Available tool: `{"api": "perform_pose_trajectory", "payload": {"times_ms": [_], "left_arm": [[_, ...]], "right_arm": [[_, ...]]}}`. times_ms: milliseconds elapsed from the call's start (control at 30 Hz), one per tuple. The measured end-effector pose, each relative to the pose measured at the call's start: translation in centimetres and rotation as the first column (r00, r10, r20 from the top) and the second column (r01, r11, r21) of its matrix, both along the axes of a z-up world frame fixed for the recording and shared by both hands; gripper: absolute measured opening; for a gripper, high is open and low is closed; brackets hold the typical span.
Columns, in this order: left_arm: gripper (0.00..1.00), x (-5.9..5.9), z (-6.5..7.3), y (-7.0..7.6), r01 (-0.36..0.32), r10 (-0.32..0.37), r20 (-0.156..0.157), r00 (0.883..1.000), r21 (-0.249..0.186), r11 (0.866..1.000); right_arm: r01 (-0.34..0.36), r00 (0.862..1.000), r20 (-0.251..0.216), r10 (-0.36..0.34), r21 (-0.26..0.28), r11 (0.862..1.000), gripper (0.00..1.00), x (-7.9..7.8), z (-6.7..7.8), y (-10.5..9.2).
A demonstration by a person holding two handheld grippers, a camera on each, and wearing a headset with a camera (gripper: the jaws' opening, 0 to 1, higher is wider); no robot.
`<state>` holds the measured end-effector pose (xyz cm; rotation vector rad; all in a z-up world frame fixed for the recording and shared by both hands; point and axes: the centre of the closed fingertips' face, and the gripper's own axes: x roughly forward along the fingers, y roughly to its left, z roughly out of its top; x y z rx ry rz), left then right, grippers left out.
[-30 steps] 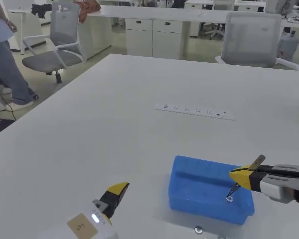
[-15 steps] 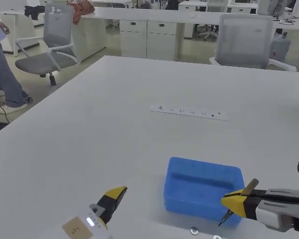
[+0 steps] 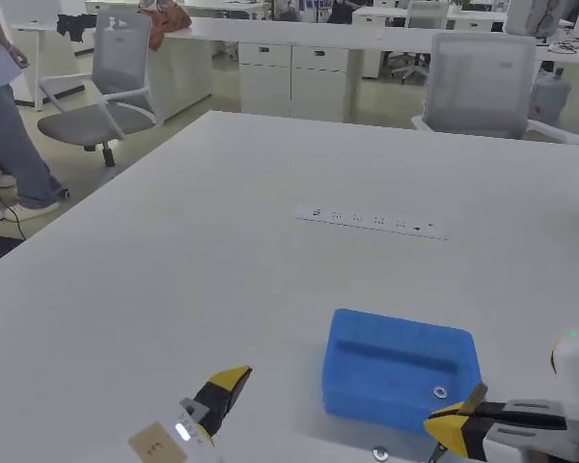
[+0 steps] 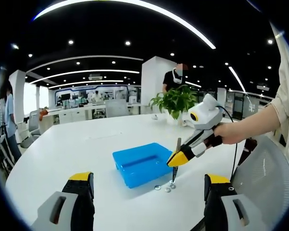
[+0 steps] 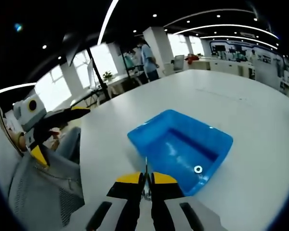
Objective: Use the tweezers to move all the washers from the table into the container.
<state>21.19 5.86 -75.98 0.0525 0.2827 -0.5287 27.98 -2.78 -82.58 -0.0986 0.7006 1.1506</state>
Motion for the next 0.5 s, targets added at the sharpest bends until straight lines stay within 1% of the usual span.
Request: {"api": "perform_pose_trajectory", "payload": {"times_ms": [33,133,233,333,500], "left_arm": [[0.97,0.01,-0.03,0.05,-0.002,0.002,0.000,1.000,0.003,1.000],[0.97,0.03,0.00,0.08,-0.004,0.004,0.000,1.000,0.000,1.000],[0.97,0.01,-0.04,0.04,-0.001,0.001,-0.003,1.000,-0.001,1.000],[0.97,0.03,-0.02,0.10,-0.003,0.003,-0.001,1.000,0.001,1.000],[0.97,0.03,-0.04,0.10,-0.003,0.003,-0.005,1.000,-0.001,1.000]], "right_arm": [[-0.010,1.000,0.007,0.010,-0.008,1.000,0.03,-0.01,-0.07,0.03],[-0.033,0.999,0.011,0.033,-0.010,0.999,0.03,-0.11,-0.12,0.26],[-0.069,0.997,0.036,0.071,-0.032,0.997,0.03,-0.32,-0.23,0.44],[-0.093,0.994,0.046,0.096,-0.049,0.994,0.03,-0.50,-0.23,0.45],[-0.117,0.992,0.036,0.118,-0.051,0.992,0.03,-0.87,-0.28,0.52]]}}
